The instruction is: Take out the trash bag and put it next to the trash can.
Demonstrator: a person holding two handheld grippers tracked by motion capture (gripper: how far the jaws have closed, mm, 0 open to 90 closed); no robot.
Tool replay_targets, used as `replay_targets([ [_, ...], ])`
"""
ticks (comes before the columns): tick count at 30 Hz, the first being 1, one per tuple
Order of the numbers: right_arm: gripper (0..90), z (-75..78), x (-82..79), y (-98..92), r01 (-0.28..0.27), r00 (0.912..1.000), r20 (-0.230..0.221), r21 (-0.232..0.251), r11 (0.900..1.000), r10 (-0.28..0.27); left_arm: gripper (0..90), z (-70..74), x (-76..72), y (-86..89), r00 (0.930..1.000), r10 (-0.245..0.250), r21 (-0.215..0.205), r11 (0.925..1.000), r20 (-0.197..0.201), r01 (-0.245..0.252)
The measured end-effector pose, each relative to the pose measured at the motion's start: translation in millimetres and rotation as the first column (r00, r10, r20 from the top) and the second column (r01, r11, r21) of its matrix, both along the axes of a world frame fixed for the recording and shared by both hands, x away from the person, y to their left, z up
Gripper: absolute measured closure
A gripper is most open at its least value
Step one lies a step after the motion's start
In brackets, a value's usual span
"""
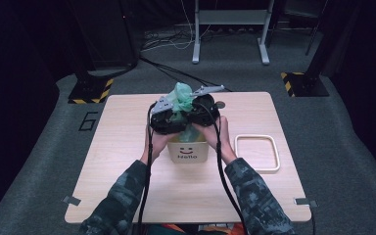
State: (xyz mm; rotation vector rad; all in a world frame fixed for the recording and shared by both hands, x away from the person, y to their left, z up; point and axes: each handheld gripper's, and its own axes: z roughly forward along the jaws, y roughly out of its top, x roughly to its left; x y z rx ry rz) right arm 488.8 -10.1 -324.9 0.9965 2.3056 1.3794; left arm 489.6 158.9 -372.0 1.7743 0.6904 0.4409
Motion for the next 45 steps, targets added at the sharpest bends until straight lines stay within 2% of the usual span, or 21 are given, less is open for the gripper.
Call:
replay_targets([
  [4,87.8,0.3,1.7,-2.5,-0.011,0.9998,-0.015,0.005,1.0,0.011,56.7,-1.7,-1.4,-1.1,0.9995,-0.022,0.016,0.9997,0.023,0.021],
  [8,86.5,0.7,4.4,-6.0,-0.017,0.9993,-0.032,0.017,1.0,0.017,66.4,-3.4,0.5,-2.0,0.9993,-0.031,0.019,0.9993,0.018,0.031],
  [11,82.8,2.5,3.7,-10.3,-0.02,0.9994,-0.028,0.027,0.999,0.021,73.4,-2.3,-0.9,-2.7,0.9987,-0.036,0.028,0.999,0.037,0.035],
  [14,75.3,5.5,1.7,-16.3,-0.017,0.9998,-0.013,0.025,1.0,0.018,76.9,-0.1,-3.8,-5.8,0.9976,-0.039,0.057,0.9977,0.058,0.036],
  [17,60.0,9.4,-1.9,-22.9,-0.006,1.0,0.007,0.011,1.0,0.006,78.5,1.7,-4.7,-7.0,0.9968,-0.047,0.072,0.9965,0.065,0.042],
  [21,46.2,11.8,-3.9,-34.2,0.012,0.9999,-0.002,0.03,0.999,-0.012,78.7,2.5,-3.3,-4.6,0.9973,-0.044,0.079,0.9961,0.058,0.039],
  [25,32.1,9.1,-6.9,-43.4,0.018,0.9997,-0.014,0.021,1.0,-0.018,79.0,4.3,-2.9,-1.6,0.9974,-0.041,0.075,0.9965,0.06,0.036],
  [29,22.3,2.1,-14.0,-53.0,0.016,0.9998,-0.015,0.024,1.0,-0.015,79.3,6.5,-2.2,1.3,0.9979,-0.036,0.072,0.9969,0.054,0.032],
  [33,17.4,-8.9,-24.6,-62.0,0.029,0.9995,-0.012,0.022,0.999,-0.028,79.5,8.3,-2.1,3.2,0.9984,-0.029,0.067,0.9974,0.048,0.026],
  [41,13.9,-33.9,-44.9,-73.4,0.092,0.9958,-0.009,0.022,0.996,-0.091,79.8,11.0,-3.1,4.7,0.9988,-0.024,0.065,0.9976,0.043,0.021],
  [45,12.9,-49.6,-53.2,-77.4,0.116,0.9931,-0.022,0.017,0.993,-0.115,79.7,13.2,-3.2,6.0,0.9989,-0.021,0.062,0.9979,0.042,0.018],
])
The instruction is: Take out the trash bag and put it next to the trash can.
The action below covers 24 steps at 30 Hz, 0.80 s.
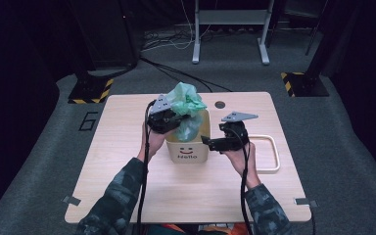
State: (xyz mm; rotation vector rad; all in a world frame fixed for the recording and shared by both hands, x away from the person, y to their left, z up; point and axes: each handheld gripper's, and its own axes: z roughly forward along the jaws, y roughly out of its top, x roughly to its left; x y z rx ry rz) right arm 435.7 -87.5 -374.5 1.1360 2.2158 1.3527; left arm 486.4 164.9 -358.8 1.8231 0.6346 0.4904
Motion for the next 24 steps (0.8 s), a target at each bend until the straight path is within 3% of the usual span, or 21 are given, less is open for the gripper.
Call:
replay_targets([
  [4,12.4,-19.1,-4.8,-5.0,0.026,0.9995,-0.019,-0.015,1.0,-0.027,79.7,2.4,-0.5,2.0,1.0,0.002,0.0,1.0,0.003,-0.002],
  [7,11.5,-39.3,-9.1,-5.0,0.047,0.9983,-0.033,-0.053,0.998,-0.049,79.8,3.1,-0.5,3.6,1.0,0.001,-0.006,1.0,-0.001,-0.001],
  [12,7.5,-92.8,-14.3,-2.7,0.08,0.9929,-0.076,-0.143,0.986,-0.091,79.7,5.8,-1.3,4.5,0.9999,-0.012,0.005,0.9999,0.002,0.012],
  [15,6.8,-115.6,-15.9,-1.1,0.099,0.9887,-0.095,-0.167,0.981,-0.116,79.8,7.6,-1.8,4.2,0.9999,-0.014,0.012,0.9998,0.005,0.014],
  [19,6.1,-131.6,-18.2,4.6,0.101,0.9871,-0.102,-0.211,0.972,-0.124,79.8,10.2,-2.6,3.9,0.9998,-0.016,0.014,0.9998,0.011,0.016],
  [24,6.1,-140.8,-18.3,2.5,0.094,0.9845,-0.127,-0.202,0.975,-0.122,79.8,14.1,-3.5,6.2,0.9996,-0.019,0.015,0.9997,0.022,0.019],
])
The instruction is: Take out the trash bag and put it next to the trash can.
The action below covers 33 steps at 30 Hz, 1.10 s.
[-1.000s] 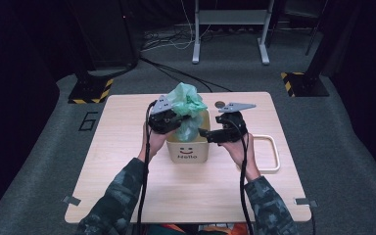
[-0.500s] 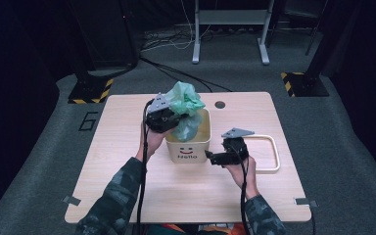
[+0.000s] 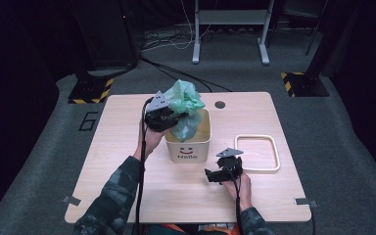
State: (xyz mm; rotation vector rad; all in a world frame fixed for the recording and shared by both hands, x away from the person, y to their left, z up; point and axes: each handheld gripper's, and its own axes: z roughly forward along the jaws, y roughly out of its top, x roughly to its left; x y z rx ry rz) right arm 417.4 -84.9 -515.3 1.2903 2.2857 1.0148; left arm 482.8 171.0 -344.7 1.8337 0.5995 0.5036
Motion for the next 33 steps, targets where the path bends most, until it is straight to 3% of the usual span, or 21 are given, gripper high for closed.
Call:
replay_targets([
  [5,5.6,-9.5,-0.2,-0.7,-0.002,1.0,-0.006,-0.021,1.0,0.002,79.8,1.7,-0.6,1.6,1.0,0.003,0.003,1.0,0.002,-0.003],
  [10,4.8,-12.9,-2.1,0.9,-0.001,0.9994,0.034,-0.05,0.999,0.002,79.8,5.3,-0.1,2.0,1.0,0.008,0.013,0.9999,0.005,-0.008],
  [18,4.5,-13.4,-2.9,1.5,0.005,0.9995,0.032,-0.047,0.999,-0.004,79.9,11.4,-1.1,3.9,0.9997,0.014,0.026,0.9996,0.019,-0.015],
  [33,5.0,-13.7,-2.5,0.7,0.01,0.9991,0.042,-0.049,0.999,-0.008,79.9,20.1,-1.1,10.3,0.9989,0.032,0.004,0.9995,0.034,-0.032],
])
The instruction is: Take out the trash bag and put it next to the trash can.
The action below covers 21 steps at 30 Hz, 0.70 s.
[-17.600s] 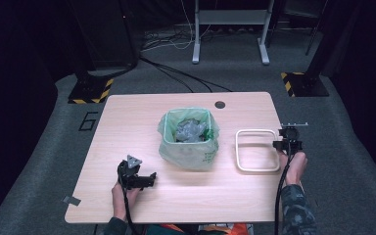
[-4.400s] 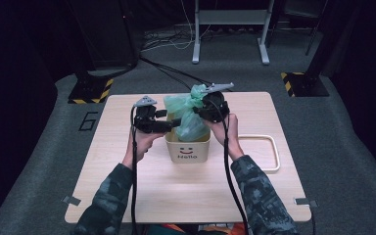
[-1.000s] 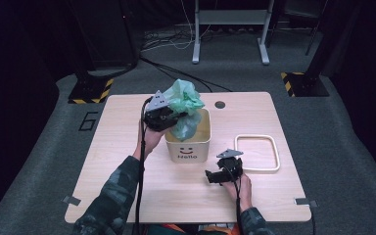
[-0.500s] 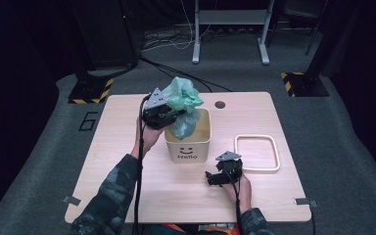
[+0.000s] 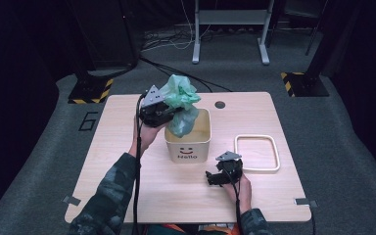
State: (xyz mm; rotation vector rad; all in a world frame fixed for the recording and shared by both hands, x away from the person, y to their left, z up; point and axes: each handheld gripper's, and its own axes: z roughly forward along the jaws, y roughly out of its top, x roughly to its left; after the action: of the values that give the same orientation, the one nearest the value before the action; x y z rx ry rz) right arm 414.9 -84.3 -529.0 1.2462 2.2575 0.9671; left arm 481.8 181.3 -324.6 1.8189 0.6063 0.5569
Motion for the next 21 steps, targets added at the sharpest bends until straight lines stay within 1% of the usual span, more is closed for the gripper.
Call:
replay_targets([
  [7,5.1,0.0,-0.2,0.1,0.002,1.0,-0.003,0.003,1.0,-0.002,79.8,9.4,-1.1,8.6,0.9996,0.019,-0.011,0.9998,0.023,-0.019],
  [11,5.1,0.0,-0.1,0.1,0.002,1.0,-0.001,0.002,1.0,-0.002,79.7,12.9,-1.5,15.8,0.9992,0.033,-0.022,0.9993,0.025,-0.032],
  [21,5.1,0.0,-0.2,0.1,0.003,1.0,-0.001,0.003,1.0,-0.003,79.7,18.0,-1.9,31.0,0.998,0.057,-0.031,0.998,0.03,-0.056],
])
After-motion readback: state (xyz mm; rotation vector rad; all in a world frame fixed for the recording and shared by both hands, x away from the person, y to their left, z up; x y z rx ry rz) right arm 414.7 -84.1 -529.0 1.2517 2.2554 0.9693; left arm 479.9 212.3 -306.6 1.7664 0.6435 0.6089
